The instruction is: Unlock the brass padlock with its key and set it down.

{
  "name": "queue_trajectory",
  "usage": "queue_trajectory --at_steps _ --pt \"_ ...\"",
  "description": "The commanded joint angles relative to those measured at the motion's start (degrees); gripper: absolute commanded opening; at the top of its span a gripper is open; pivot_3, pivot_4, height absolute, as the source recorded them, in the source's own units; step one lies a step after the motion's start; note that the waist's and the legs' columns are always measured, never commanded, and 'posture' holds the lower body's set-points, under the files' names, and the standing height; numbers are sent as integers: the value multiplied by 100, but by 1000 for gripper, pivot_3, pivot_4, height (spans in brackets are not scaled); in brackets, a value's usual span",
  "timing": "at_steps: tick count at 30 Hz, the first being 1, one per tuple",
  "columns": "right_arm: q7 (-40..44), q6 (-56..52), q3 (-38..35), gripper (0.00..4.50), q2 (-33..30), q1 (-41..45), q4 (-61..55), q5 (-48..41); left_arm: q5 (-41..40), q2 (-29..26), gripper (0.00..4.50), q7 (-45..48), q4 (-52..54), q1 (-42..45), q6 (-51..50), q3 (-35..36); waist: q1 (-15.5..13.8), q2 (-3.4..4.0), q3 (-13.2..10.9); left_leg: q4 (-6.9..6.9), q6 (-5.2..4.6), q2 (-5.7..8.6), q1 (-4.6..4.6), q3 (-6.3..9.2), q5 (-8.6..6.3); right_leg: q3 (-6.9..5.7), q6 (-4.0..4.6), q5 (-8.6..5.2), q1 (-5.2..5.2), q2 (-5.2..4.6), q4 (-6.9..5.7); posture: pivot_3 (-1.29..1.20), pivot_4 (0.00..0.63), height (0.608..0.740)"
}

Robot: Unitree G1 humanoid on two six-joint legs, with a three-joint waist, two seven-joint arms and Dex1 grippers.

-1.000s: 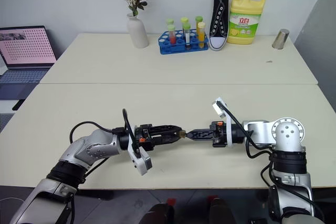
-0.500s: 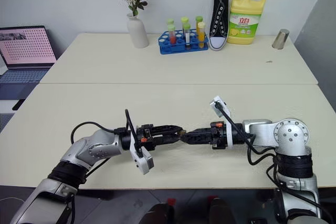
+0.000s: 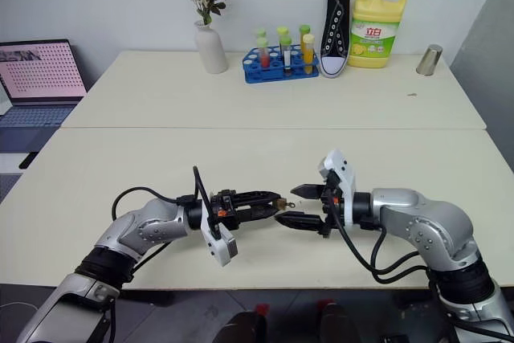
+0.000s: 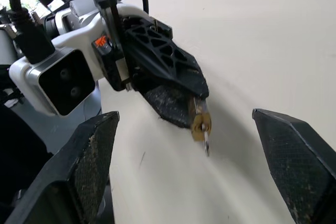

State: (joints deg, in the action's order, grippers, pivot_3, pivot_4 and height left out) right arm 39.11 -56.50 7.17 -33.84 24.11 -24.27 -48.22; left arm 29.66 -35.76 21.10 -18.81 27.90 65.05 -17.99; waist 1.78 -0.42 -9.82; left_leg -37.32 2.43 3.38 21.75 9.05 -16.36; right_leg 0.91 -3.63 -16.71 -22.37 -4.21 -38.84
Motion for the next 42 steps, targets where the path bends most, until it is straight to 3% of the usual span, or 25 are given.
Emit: queue_trajectory --at_steps 1,5,8,18,19,31,35,37,38,42 --pt "34 136 80 4250 106 50 -20 147 -136 20 983 -81 33 116 35 11 2 0 0 0 0 0 0 -1 0 0 0 0 0 0 0 0 150 740" --pt "35 131 124 4250 262 122 157 262 -127 23 983 -103 0 133 40 8 2 0 0 0 0 1 -1 0 0 1 0 0 0 0 -1 0 150 740" --pt "53 90 99 3732 339 157 224 254 -118 13 983 -111 5 122 30 16 3 0 0 0 0 1 -1 0 0 0 0 0 0 0 -1 0 150 740" --pt "93 39 42 265 411 190 274 213 -134 -6 983 -101 51 70 9 27 3 0 0 0 0 2 -1 0 0 1 0 0 0 0 -1 0 150 740" --pt "100 38 42 125 407 186 264 210 -139 -8 983 -99 62 64 9 25 4 0 0 0 0 1 -1 0 0 0 1 0 -1 0 -1 0 150 740" --pt "250 21 57 141 387 212 206 160 -140 5 983 -101 51 67 -45 31 5 0 0 0 0 1 -1 0 0 0 0 0 -1 0 -1 0 150 740" --pt "253 33 52 141 380 234 227 180 -512 -47 983 48 41 18 -73 -52 5 0 0 0 0 1 -1 0 0 1 0 0 -1 0 -1 0 150 740" --pt "265 33 47 141 369 252 241 185 -817 -83 1707 143 74 -13 -100 -79 8 0 0 0 0 0 -1 0 0 1 0 0 -1 0 -1 0 150 740" --pt "272 39 46 141 361 260 249 197 -875 -122 1807 181 102 -29 -93 -88 7 0 0 0 0 0 -1 1 0 1 0 0 -1 0 -1 0 150 740" --pt "313 120 37 141 310 276 320 331 -966 -386 3030 256 346 -263 163 -69 17 1 0 0 0 0 -2 0 0 3 0 0 -1 0 -2 0 150 740"
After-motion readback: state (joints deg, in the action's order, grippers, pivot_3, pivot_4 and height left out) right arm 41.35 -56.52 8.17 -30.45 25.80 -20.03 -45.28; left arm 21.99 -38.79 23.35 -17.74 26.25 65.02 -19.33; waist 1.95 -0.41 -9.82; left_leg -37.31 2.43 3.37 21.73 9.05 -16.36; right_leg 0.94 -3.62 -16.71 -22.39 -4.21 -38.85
